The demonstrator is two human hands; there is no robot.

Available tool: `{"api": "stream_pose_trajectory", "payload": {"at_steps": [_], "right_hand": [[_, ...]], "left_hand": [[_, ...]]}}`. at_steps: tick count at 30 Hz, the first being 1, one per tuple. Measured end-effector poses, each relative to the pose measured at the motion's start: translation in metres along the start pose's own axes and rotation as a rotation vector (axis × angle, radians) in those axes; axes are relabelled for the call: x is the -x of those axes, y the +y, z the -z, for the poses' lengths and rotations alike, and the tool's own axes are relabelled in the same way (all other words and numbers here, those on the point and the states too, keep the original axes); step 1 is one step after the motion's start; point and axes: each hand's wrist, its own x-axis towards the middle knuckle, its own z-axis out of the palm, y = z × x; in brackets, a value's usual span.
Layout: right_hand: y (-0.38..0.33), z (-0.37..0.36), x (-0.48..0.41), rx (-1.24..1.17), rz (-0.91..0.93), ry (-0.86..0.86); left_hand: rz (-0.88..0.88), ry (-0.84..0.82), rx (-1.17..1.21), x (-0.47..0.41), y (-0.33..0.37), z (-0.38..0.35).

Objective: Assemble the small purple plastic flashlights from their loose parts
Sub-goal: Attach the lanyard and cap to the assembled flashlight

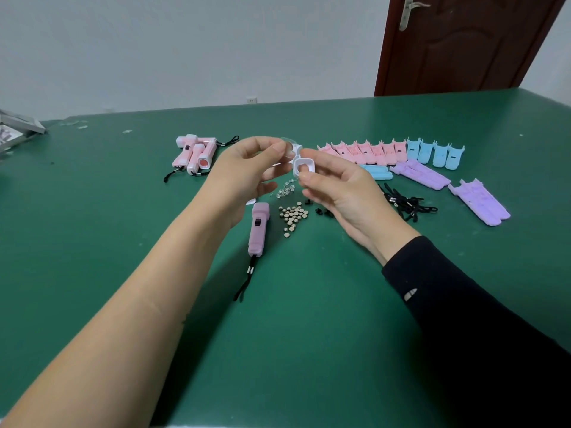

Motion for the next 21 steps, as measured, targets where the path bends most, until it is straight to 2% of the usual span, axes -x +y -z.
{"api": "stream_pose_trajectory", "payload": {"at_steps": [10,16,21], "right_hand": [[0.0005,0.0009,0.0004,0.056,0.034,0.039],[0.0026,-0.0011,-0.0004,0.114,0.068,-0.005],[0.0029,-0.0024,-0.0003,0.066,0.028,0.008]], "left_hand": [[-0.034,0.042,-0.107,0.0007,0.0002,-0.0026],[-0.173,0.011,-0.245,0.0030,-0.0021,-0.0045],[-0.235,0.064,-0.367,0.0058,-0.0022,-0.0083]]}}
